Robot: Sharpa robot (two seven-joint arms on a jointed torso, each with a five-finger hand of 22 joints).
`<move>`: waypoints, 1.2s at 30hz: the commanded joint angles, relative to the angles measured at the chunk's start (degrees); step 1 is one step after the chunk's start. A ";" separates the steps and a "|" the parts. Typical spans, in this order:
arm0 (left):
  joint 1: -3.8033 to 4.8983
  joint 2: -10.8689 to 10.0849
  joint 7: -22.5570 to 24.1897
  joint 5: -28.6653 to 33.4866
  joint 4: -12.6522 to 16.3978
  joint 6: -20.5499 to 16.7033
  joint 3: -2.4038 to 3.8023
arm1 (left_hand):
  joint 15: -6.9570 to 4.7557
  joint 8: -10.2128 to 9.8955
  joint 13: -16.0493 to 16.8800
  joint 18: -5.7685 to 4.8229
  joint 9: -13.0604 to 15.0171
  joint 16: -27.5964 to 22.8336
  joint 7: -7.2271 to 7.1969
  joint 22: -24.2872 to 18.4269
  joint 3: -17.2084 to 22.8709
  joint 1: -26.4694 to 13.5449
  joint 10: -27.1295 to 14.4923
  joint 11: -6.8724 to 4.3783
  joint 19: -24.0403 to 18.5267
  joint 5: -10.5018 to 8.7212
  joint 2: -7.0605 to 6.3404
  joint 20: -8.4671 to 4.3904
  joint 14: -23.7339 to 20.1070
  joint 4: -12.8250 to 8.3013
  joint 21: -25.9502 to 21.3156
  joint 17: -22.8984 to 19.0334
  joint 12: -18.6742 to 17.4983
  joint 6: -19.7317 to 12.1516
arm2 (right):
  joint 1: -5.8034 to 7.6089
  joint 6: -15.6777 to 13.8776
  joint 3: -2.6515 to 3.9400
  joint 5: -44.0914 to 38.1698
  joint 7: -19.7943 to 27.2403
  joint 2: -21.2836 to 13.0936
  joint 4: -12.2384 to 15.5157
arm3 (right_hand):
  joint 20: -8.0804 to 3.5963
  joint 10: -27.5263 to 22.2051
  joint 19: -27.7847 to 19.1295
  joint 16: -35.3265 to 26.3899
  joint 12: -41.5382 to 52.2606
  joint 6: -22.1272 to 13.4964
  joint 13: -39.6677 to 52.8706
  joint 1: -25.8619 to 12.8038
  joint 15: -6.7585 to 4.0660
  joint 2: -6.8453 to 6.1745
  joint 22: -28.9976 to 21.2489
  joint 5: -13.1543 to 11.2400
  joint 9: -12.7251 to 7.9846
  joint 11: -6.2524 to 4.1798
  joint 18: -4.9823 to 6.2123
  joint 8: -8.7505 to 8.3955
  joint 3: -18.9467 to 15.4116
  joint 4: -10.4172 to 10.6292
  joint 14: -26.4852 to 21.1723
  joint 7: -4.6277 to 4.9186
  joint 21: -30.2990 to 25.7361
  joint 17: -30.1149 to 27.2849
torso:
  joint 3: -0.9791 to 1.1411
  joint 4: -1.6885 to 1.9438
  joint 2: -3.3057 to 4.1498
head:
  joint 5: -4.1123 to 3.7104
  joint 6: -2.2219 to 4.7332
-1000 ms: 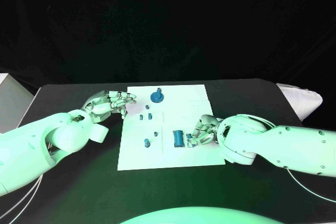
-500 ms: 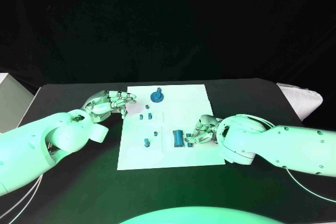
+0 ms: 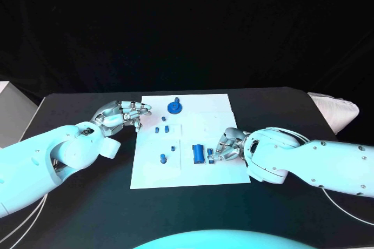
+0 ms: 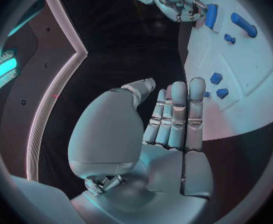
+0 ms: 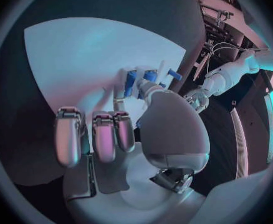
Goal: Assemble the parts on the task board
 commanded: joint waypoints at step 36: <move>-0.07 0.31 0.20 -0.11 -0.21 1.03 0.03 | 0.28 0.01 -0.03 0.09 0.06 -0.29 0.14 -0.04 -0.22 0.20 -0.49 -0.03 -0.24 -0.02 0.43 0.06 0.15 0.34 -0.37 0.13 -0.10 -0.48 | -1.42 -0.04 0.09 -2.18 2.65 -1.11 -0.07 | -0.29 4.96 4.35 0.37 -0.04 0.51 13.67 3.77 -0.21 2.22 12.18 -3.76 -0.65 -0.23 -1.07 -0.52 -3.51 0.80 5.87 0.18 -0.17 15.05 | -0.01 -0.01 -0.05 | 0.08 -0.23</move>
